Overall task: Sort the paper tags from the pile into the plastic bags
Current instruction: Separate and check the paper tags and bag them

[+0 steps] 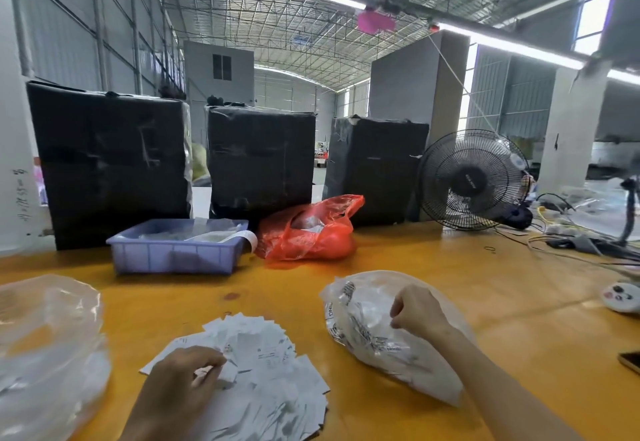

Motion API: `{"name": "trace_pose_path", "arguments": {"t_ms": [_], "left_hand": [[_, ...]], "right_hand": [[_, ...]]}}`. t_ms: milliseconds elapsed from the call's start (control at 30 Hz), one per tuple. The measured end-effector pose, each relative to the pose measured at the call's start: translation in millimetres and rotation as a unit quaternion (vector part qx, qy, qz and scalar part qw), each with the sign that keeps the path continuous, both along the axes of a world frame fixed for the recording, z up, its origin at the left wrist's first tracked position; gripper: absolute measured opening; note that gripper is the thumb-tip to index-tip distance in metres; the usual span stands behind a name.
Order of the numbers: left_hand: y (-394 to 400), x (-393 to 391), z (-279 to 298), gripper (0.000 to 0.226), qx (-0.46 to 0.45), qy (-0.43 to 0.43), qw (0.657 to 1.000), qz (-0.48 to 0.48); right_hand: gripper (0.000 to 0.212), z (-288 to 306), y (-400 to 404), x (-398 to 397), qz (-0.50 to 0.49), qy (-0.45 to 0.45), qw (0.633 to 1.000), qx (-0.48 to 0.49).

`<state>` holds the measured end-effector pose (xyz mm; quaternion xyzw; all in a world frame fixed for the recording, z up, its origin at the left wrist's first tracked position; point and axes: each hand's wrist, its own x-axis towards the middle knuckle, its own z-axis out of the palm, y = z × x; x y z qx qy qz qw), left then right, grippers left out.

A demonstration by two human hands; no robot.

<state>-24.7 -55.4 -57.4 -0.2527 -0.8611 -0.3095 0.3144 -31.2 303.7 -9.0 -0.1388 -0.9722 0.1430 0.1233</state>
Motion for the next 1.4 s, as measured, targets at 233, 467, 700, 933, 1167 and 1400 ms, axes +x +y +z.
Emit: {"name": "trace_pose_path", "arguments": {"t_ms": [233,467,700,933,1167,1400], "left_hand": [[-4,2,1,0.047,0.025,-0.020,0.999,0.011],[-2,5,3,0.040,0.098,-0.065,0.993,0.020],[8,4,11,0.017,0.253,-0.215,0.943,-0.013],[21,15,31,0.062,0.443,-0.469,0.756,-0.110],[11,13,27,0.016,0.504,-0.403,0.760,-0.074],[5,7,23,0.007,0.554,-0.388,0.735,-0.051]], "right_hand": [[0.017,11,5,4,0.026,0.036,0.995,-0.088],[0.023,42,9,1,0.026,0.076,0.985,-0.155],[0.040,64,-64,18,0.199,0.127,0.789,-0.568],[0.013,22,-177,11,0.280,-0.004,0.761,-0.585],[0.037,10,-198,5,0.289,-0.016,0.771,-0.567],[0.025,7,-189,7,0.263,-0.059,0.729,-0.629]]}}
